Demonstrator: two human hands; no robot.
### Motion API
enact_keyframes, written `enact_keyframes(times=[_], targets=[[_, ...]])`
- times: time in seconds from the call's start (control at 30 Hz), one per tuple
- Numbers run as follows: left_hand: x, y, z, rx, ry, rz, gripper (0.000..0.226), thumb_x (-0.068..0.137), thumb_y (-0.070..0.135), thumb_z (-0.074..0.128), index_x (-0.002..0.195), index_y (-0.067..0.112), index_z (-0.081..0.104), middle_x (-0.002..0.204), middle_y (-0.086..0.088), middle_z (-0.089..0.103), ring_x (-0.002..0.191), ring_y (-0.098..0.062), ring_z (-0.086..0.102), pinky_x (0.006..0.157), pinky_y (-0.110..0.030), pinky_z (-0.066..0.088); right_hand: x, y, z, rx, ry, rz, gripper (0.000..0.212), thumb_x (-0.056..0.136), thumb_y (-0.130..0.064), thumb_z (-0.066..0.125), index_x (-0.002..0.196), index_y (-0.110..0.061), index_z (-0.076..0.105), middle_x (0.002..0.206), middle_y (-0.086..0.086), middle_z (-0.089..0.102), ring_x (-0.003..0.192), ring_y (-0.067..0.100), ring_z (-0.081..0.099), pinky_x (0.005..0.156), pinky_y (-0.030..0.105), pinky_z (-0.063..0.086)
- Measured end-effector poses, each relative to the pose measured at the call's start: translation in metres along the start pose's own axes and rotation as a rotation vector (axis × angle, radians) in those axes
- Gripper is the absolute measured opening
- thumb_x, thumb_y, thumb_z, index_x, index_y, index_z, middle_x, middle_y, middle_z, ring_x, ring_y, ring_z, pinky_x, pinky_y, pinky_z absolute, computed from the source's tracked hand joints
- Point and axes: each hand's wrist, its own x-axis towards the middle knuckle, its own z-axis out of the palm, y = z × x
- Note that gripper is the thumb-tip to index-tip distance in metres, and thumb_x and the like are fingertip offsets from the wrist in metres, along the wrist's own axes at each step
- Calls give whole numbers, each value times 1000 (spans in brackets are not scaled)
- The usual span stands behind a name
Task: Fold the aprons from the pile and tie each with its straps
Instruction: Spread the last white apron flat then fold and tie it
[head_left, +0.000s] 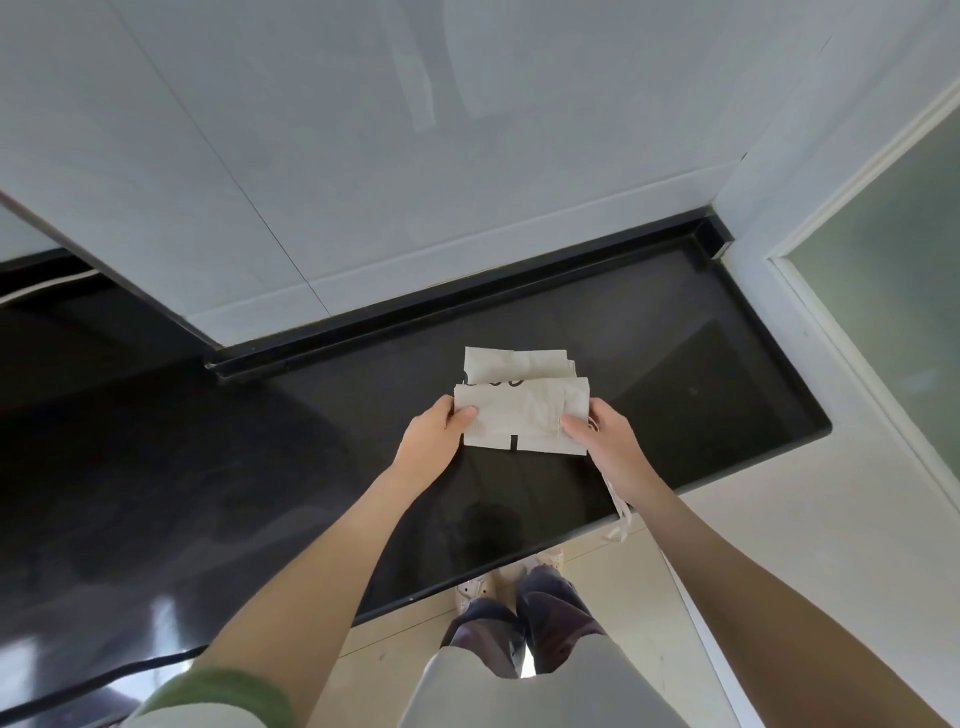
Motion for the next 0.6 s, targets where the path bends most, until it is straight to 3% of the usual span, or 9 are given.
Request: enact_keyframes(times=[0.1,0.2,0.3,0.4,0.47,0.53,0.6], targets=[[5,2,6,10,39,-61,33,100,39,44,96,7,51,88,-2,59,77,-15,54,65,-27,42,5,-5,4,-117,39,22,18,93,-25,56,107,-14,55,99,-2,61,93,12,59,73,25,49],[10,3,12,90,85,-118,32,101,37,42,88,8,45,83,-5,55,71,-19,52,60,-31,39,9,-4,10,-212,70,32,19,95,-24,55,109,-12,49,100,0,57,89,11,55,63,21,40],[10,7,20,138,109,-169,26,102,32,42,96,6,43,93,-11,56,79,-24,53,66,-34,42,13,-4,16,-244,106,31,20,95,-19,56,109,-11,46,100,1,56,87,12,54,59,18,37],[8,11,23,288,216,-124,33,99,25,50,122,4,41,119,-13,50,109,-28,49,91,-37,46,16,-5,18,-257,129,30,26,94,-15,58,111,-12,38,92,-2,52,80,12,52,55,15,33],[13,17,19,286,211,-140,53,95,19,56,139,4,31,134,-13,39,123,-29,40,102,-36,40,18,-5,18,-272,130,21,36,93,-13,60,120,-11,36,104,4,54,85,14,54,63,17,39],[23,26,13,153,160,-256,64,91,12,57,145,7,23,139,-13,33,126,-29,37,104,-37,40,21,-7,17,-302,140,7,55,90,-10,64,135,-10,32,124,10,50,108,22,54,84,29,48],[33,34,7,-8,148,-350,70,87,15,61,145,10,22,136,-11,36,123,-28,42,100,-40,44,27,-11,15,-455,147,-6,70,87,-13,67,144,-13,27,137,10,41,126,28,43,101,40,41]])
